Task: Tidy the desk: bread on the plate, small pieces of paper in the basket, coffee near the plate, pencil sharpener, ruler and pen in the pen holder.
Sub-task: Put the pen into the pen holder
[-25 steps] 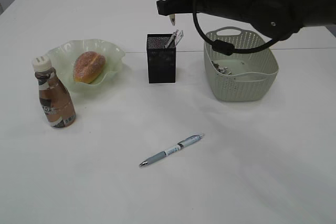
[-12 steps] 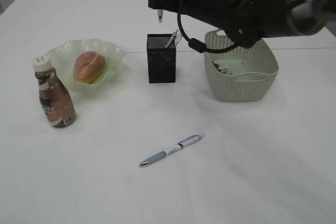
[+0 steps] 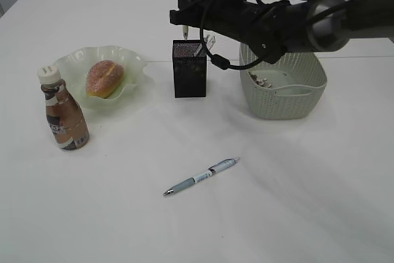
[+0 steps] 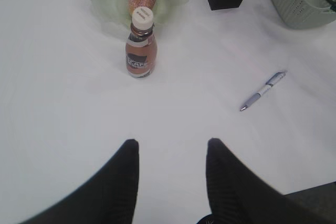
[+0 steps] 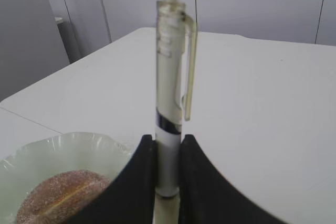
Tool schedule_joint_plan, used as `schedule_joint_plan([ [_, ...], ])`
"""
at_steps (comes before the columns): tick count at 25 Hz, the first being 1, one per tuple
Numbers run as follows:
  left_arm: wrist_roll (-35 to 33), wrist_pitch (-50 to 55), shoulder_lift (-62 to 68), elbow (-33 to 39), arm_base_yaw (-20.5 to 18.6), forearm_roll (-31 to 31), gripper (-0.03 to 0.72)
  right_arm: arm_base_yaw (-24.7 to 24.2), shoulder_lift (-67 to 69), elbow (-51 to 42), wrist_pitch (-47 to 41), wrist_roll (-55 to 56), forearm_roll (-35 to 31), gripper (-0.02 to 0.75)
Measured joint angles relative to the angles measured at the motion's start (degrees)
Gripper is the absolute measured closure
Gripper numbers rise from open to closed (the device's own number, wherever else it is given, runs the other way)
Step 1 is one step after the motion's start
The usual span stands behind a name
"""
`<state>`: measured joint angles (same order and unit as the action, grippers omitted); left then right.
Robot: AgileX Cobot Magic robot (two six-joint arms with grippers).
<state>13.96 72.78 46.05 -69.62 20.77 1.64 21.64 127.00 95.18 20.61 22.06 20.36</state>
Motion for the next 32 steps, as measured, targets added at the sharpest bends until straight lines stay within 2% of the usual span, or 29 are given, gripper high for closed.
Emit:
schedule_joint_plan([
  [32,0.00,0.00,0.00,0.00,0.00,0.69,0.381,-1.34,7.25,4.32,-0.25,-2.12,0.03,0.636],
])
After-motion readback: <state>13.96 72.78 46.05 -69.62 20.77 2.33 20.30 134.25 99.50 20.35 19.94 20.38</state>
